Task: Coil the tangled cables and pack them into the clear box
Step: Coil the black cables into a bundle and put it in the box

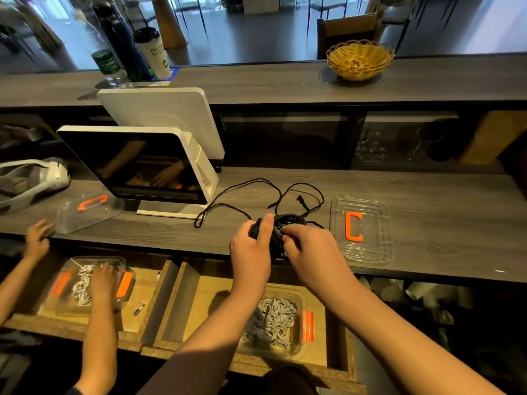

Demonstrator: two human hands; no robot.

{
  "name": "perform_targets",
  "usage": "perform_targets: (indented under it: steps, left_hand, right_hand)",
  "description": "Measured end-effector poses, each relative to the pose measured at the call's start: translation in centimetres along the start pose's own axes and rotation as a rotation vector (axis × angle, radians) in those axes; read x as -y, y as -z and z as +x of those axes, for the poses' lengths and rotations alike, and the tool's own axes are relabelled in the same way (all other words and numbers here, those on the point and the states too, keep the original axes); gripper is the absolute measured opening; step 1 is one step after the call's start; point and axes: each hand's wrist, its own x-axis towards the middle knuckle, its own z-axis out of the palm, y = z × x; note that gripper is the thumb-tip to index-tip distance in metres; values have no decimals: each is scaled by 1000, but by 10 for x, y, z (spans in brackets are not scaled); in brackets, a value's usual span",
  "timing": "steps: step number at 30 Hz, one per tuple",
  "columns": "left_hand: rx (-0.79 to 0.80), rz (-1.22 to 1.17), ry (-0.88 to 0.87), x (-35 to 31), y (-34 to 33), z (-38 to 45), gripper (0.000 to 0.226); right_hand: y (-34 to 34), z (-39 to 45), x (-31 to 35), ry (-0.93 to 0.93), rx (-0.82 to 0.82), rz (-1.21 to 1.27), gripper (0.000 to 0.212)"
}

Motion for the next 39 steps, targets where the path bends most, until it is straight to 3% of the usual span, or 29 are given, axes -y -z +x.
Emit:
perform_targets:
  steps: [4,7,14,19,25,30,34,39]
  left_hand:
    - [30,22,-19,5,2,-1,40]
    - [43,98,-97,17,6,1,54]
    - [58,133,-91,18,10,8,46]
    - [141,66,-1,16,10,12,59]
    - [223,86,48,13,13,14,38]
    - [238,72,57,14,14,18,47]
    - [292,52,81,12,14,20,45]
    - [214,66,98,18,9,13,57]
  right_hand:
    - [7,11,-3,2,217,-149,34]
    - [4,17,-6,6,393,-283,37]
    - [3,21,-16,188,318,-373,35]
    - [17,22,-23,181,366,-262,32]
    - [24,30,-34,117,432,-105,33]
    - [18,31,-34,111,375,-123,28]
    - [22,28,-34,85,429,-22,25]
    - [21,33,-32,84,519,-118,38]
